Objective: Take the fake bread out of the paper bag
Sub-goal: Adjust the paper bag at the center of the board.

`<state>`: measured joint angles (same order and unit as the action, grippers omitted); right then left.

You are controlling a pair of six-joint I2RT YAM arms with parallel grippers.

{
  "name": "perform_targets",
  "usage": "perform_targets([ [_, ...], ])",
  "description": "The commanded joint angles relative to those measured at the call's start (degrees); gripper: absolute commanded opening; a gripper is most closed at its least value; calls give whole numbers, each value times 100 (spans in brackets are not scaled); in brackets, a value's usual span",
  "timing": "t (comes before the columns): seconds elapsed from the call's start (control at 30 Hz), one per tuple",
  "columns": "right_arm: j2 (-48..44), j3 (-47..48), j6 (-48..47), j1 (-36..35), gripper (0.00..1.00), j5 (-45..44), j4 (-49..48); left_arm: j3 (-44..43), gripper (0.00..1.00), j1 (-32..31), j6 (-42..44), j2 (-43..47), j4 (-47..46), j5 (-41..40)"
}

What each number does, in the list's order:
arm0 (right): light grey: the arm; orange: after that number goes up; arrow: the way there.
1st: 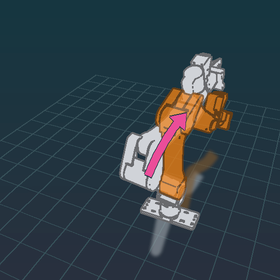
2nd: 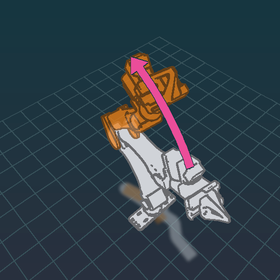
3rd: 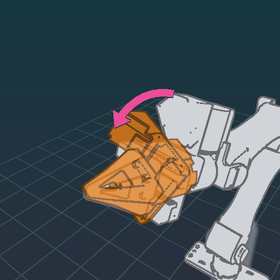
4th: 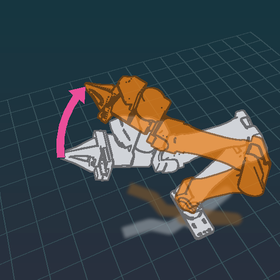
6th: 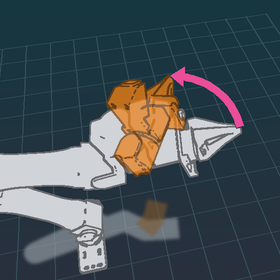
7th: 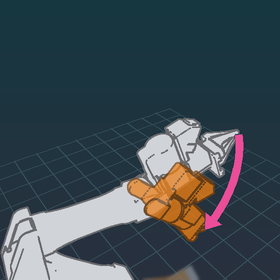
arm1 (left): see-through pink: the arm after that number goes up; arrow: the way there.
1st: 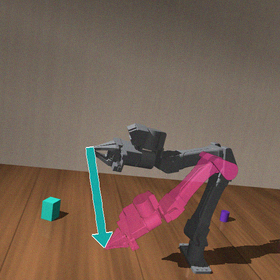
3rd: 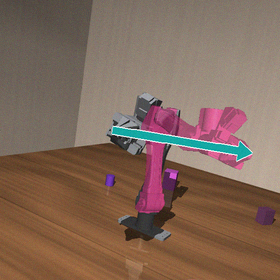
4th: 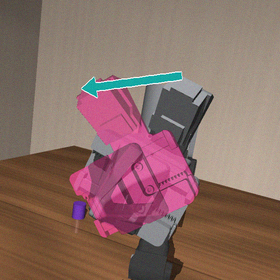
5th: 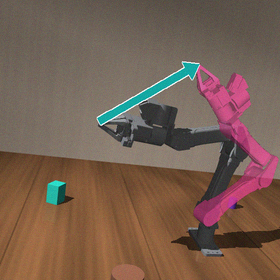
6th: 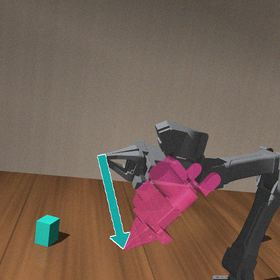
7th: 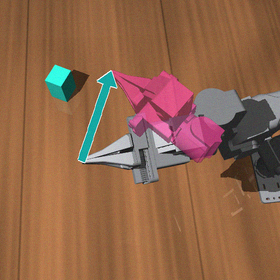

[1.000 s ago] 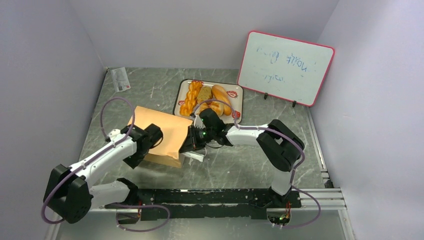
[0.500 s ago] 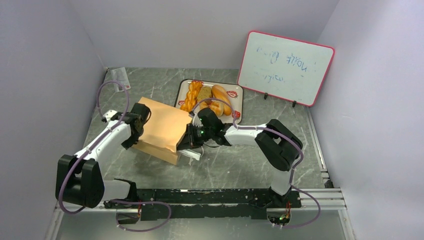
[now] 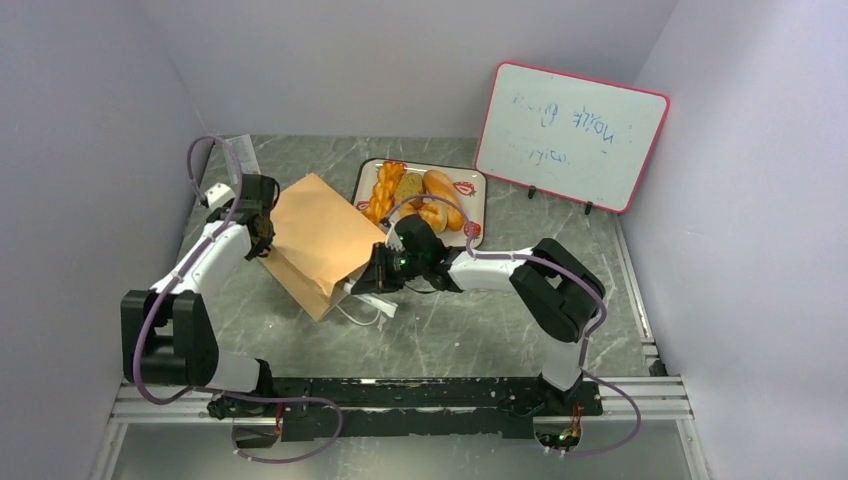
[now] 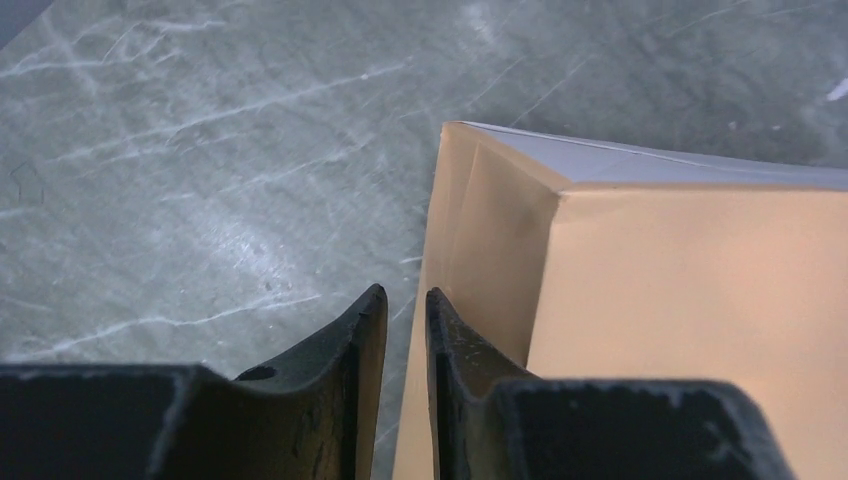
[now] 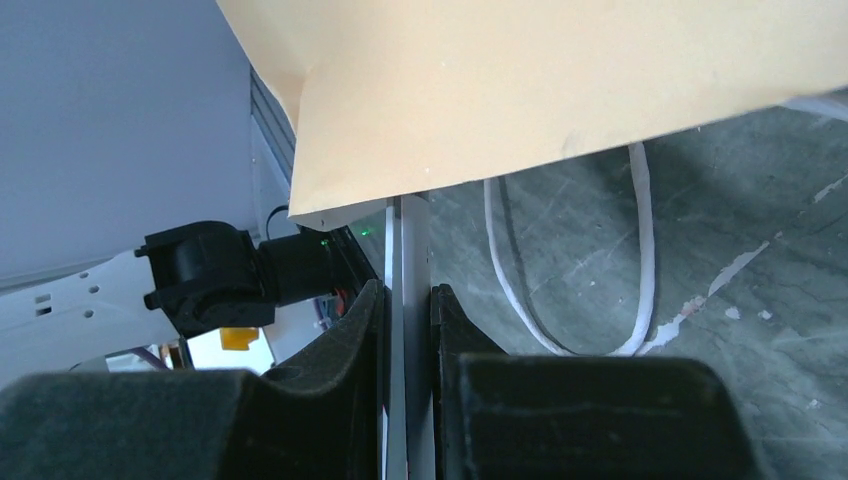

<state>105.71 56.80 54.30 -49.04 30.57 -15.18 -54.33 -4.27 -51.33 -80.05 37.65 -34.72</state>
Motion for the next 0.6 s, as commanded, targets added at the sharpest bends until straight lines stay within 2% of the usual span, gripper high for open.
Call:
perform_targets([
  [0.0,-111,92,130,-51,0,-138,-399,-488,15,58,252,-50,-161,269],
  [0.17,-356,-434,349,-59,0,-358,-578,-796,17,58,192,560,638,112],
  [0.4,-271,-949,1127,-67,0,-381,-1522,-717,37,49,990,2075,709,883],
  [0.43,-250,-1025,1219,-65,0,-372,-1745,-800,34,49,1191,2156,763,1005],
  [0.53,-248,-1150,1395,-80,0,-400,-2081,-1122,9,49,1584,2142,976,1332],
  [0.57,-259,-1160,1413,-88,0,-432,-2131,-1241,7,49,1631,2076,1081,1393],
])
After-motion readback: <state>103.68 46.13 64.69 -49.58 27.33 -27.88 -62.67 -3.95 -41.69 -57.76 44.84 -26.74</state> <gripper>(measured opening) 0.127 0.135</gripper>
